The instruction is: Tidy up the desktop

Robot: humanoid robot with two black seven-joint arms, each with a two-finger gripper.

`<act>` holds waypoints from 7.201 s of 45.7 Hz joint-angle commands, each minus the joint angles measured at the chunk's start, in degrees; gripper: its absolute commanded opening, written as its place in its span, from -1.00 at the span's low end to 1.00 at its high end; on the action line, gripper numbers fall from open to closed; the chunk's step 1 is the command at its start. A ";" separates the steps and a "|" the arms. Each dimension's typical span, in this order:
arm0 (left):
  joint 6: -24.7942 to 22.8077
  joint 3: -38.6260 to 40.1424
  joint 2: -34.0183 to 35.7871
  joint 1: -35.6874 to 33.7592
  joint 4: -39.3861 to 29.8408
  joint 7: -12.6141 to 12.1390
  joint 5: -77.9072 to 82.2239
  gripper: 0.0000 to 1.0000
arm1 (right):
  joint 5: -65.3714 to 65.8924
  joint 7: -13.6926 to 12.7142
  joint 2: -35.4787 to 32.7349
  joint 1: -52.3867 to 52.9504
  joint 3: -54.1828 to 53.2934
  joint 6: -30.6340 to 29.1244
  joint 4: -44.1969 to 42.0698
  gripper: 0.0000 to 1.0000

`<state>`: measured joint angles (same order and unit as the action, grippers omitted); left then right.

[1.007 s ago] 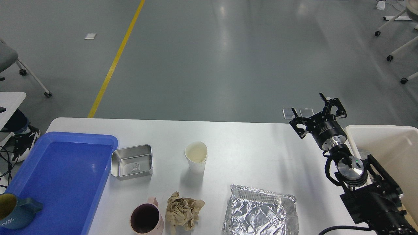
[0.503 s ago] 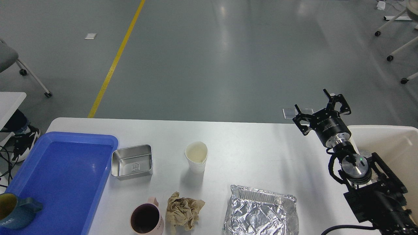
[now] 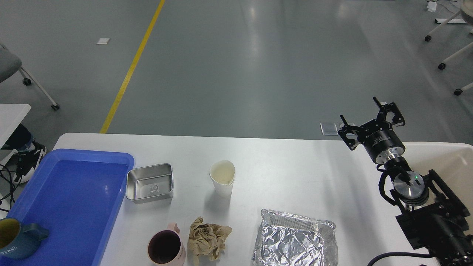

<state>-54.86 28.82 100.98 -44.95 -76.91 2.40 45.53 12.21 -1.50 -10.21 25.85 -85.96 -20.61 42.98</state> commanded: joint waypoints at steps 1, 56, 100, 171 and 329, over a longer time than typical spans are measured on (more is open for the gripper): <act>-0.14 0.63 0.62 -4.97 1.85 -0.90 0.18 0.94 | 0.01 0.00 -0.07 -0.01 0.00 -0.04 0.17 1.00; -0.14 -3.94 -47.02 -10.95 3.79 -37.20 -1.14 1.00 | 0.18 0.00 -3.15 -0.01 0.17 -0.13 0.79 1.00; -0.14 -16.34 -66.88 -19.30 6.95 -42.21 -0.35 1.00 | 0.36 0.00 -6.31 0.52 0.35 0.05 0.00 1.00; -0.14 -28.04 -66.37 -26.69 6.77 -45.46 -7.20 1.00 | 0.80 0.00 -9.04 2.28 0.53 0.66 -3.34 1.00; 8.46 -45.08 -22.77 -33.10 -9.84 -10.92 -14.95 1.00 | 2.38 0.00 -14.84 -4.14 2.72 2.33 -2.11 1.00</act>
<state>-42.22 -16.19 74.85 -78.00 -83.57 -7.00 25.63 14.67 -1.49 -24.53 21.80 -83.23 -18.23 40.84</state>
